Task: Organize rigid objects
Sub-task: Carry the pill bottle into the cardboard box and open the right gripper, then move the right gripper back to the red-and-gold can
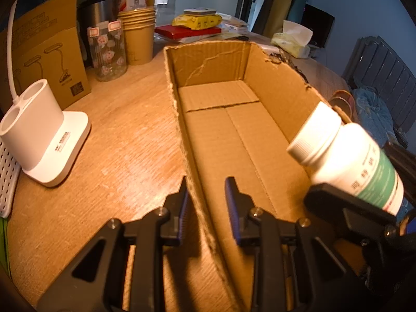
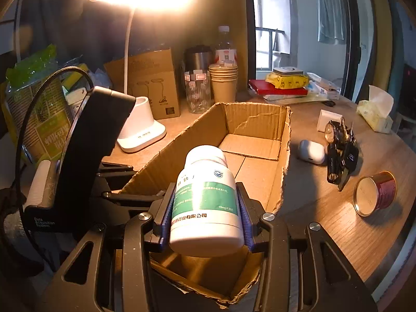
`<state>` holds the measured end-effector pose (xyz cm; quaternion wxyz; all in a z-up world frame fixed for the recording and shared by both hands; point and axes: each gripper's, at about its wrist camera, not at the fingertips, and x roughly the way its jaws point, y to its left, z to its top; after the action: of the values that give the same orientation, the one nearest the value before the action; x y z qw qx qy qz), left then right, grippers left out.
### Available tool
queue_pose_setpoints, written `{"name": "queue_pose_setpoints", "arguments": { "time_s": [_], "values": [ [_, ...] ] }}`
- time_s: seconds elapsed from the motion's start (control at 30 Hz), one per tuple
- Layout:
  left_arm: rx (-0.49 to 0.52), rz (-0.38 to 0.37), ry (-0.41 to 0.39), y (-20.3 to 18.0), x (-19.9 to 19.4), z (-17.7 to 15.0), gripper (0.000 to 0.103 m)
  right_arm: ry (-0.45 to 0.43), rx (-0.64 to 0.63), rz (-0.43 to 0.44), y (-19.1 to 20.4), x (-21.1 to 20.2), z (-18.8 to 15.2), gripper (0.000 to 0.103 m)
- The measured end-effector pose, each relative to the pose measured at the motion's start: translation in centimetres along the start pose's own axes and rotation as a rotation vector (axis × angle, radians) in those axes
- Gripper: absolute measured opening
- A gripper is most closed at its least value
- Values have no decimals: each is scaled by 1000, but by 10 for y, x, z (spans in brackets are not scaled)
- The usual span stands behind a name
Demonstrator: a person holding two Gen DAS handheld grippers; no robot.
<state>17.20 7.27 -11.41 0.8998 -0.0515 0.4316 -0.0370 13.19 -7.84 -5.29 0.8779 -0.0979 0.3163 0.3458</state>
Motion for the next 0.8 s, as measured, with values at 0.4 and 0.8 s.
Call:
{"name": "queue_pose_setpoints", "arguments": {
  "time_s": [0.4,0.8],
  "values": [
    [-4,-4,2,1,0,1,28,-33,-11,8,1,-7,-4,66],
    [-6,-8,3,2,1,1,28,-110,21,-52,-20,-35,6,67]
  ]
}}
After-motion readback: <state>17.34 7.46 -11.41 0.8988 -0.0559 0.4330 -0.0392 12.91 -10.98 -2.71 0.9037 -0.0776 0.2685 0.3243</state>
